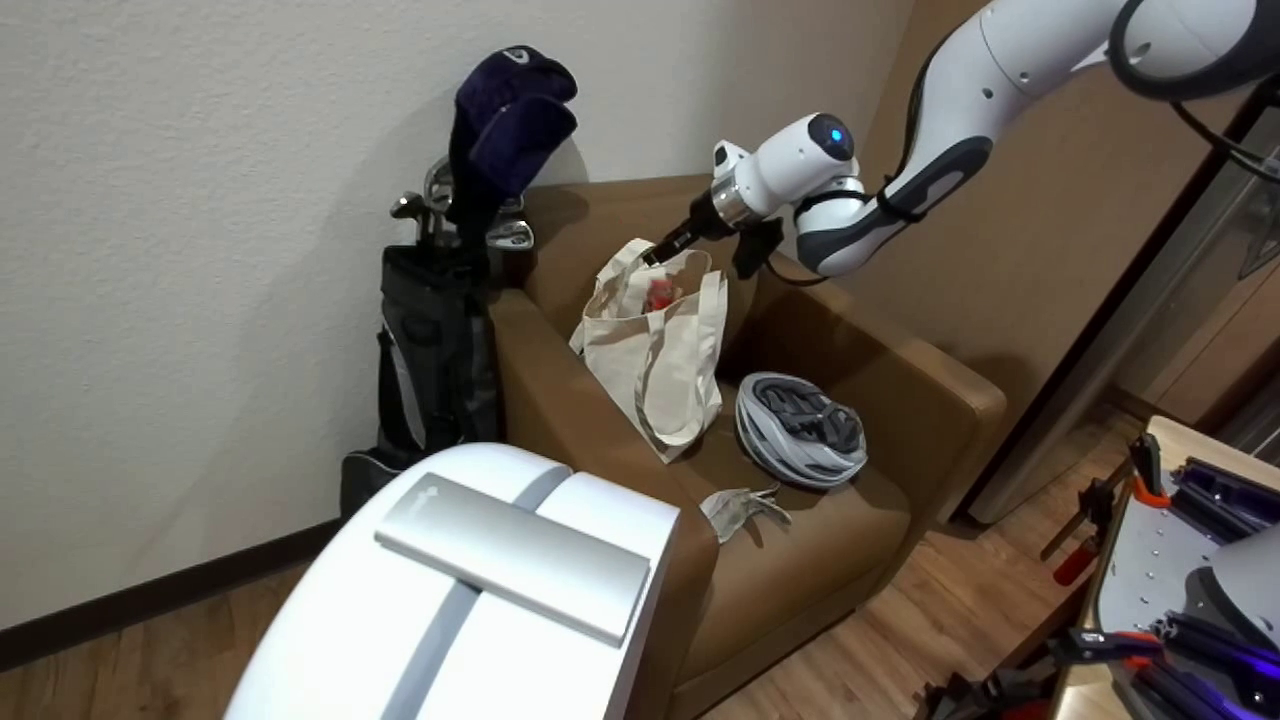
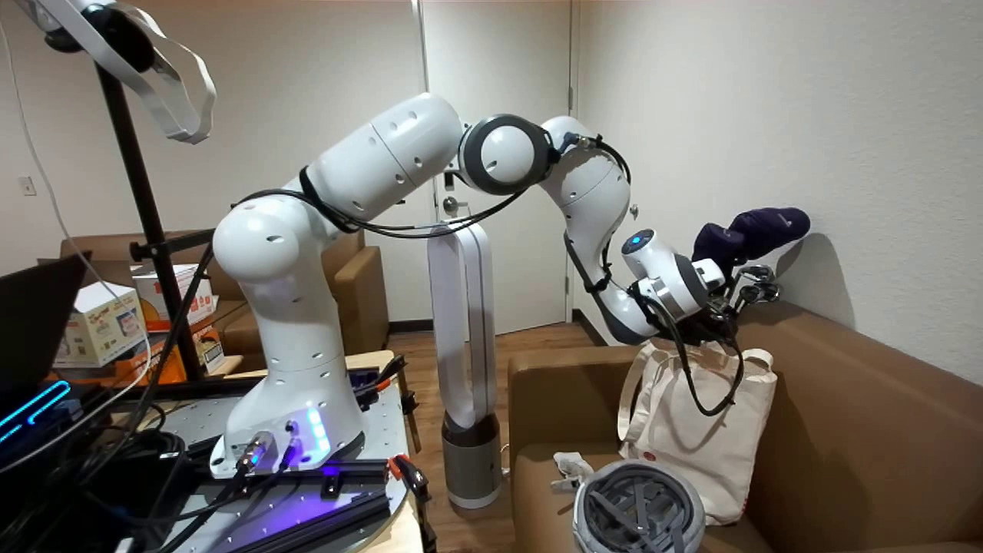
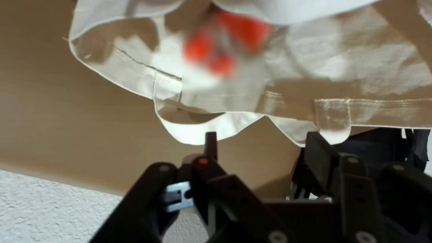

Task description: Put the orange box in the back

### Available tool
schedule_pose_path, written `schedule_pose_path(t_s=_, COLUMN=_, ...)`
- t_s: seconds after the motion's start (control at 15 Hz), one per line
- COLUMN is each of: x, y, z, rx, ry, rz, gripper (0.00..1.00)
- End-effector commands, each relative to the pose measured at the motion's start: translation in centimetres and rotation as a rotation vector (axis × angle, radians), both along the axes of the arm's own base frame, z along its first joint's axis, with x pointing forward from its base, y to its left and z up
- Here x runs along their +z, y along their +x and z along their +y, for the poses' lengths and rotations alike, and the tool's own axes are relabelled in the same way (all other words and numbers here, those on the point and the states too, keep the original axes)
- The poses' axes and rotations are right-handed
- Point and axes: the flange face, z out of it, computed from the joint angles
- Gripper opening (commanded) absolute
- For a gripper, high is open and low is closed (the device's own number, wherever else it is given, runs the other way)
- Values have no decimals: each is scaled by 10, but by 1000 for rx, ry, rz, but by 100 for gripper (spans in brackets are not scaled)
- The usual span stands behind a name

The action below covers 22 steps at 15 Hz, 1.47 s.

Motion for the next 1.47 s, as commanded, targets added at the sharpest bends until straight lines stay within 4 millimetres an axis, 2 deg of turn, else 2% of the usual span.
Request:
schedule_pose_path(t_s=0.0, x=0, y=2, z=-1, rx=17, ry=1, rz=-18, gripper=98)
schedule_pose_path(t_s=0.2, x=5, y=-1, z=-1, rx=-10, ry=-27, rz=4, gripper=100)
schedule_pose_path(t_s=0.4, x=31, y=7, z=-10, rx=-81, ry=-195, rz=7, gripper=100)
schedule_pose_path(t_s=0.67, x=59, y=-4, z=-15, rx=-117, ry=-419, rz=38, gripper=100)
schedule_pose_path(t_s=1.0, x=65, y=-47, z=-10, rx=-75, ry=-628, rz=197, gripper=100)
schedule_pose_path(t_s=1.2, x=64, y=-75, z=-18, rx=-32, ry=-722, rz=307, gripper=100)
schedule_pose_path(t_s=1.4, x=66, y=-102, z=-27, rx=90, ry=-754, rz=402, gripper=100)
